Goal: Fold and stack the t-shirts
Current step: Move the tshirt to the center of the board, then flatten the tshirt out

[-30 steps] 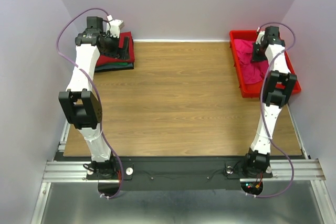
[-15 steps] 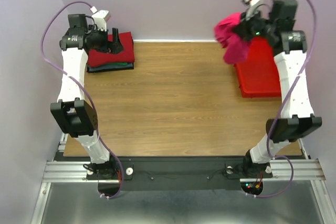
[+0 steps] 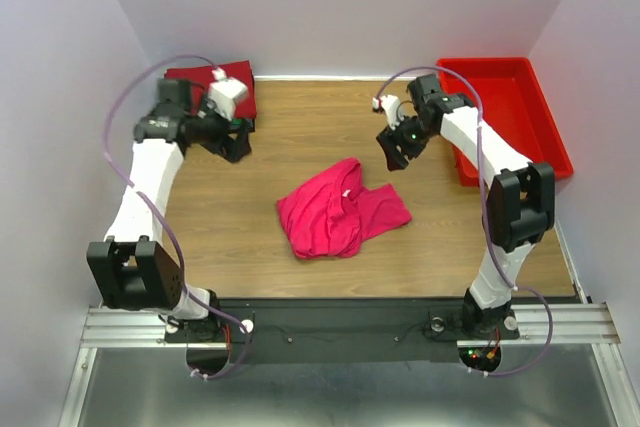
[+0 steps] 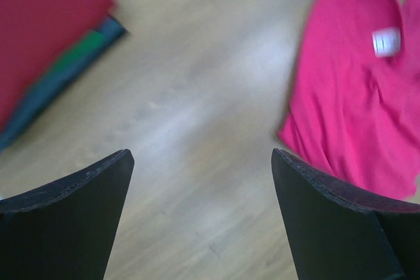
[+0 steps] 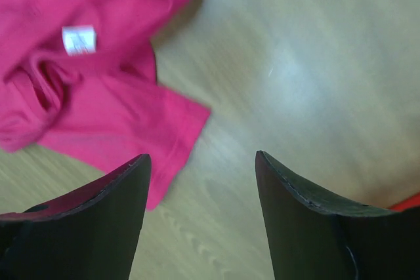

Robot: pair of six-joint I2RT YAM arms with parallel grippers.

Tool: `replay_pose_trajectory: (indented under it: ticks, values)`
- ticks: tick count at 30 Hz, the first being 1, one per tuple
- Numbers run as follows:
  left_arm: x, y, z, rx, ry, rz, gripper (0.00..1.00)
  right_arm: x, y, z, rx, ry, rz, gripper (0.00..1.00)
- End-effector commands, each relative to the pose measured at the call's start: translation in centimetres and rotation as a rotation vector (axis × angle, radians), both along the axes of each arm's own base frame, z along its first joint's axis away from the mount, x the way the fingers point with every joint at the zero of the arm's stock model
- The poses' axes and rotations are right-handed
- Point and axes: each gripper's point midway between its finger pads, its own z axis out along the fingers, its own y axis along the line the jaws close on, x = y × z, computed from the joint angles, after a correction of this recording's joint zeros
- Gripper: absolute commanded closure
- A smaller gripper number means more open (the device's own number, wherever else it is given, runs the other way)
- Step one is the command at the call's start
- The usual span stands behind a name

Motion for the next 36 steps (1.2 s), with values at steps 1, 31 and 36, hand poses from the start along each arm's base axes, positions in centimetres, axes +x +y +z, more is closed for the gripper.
replay_pose_trajectory:
  ticks: [1, 31, 36]
  values:
    - [-4.6, -5.3, -3.7, 0.178, -0.015, -0.272, 0.01, -2.4, -1.3, -0.4, -0.018, 0.07, -0.043, 0.29]
    - [-3.3, -28.8, -14.9, 0.014, 0.242, -0.411, 0.24, -2.1, -1.2, -12.7, 0.209, 0.505, -0.399, 0.44]
    - [-0.7, -30.6, -15.0, -0.001, 0.186, -0.31, 0.22, -2.4, -1.1, -13.8, 0.211, 0.54, -0.437, 0.49]
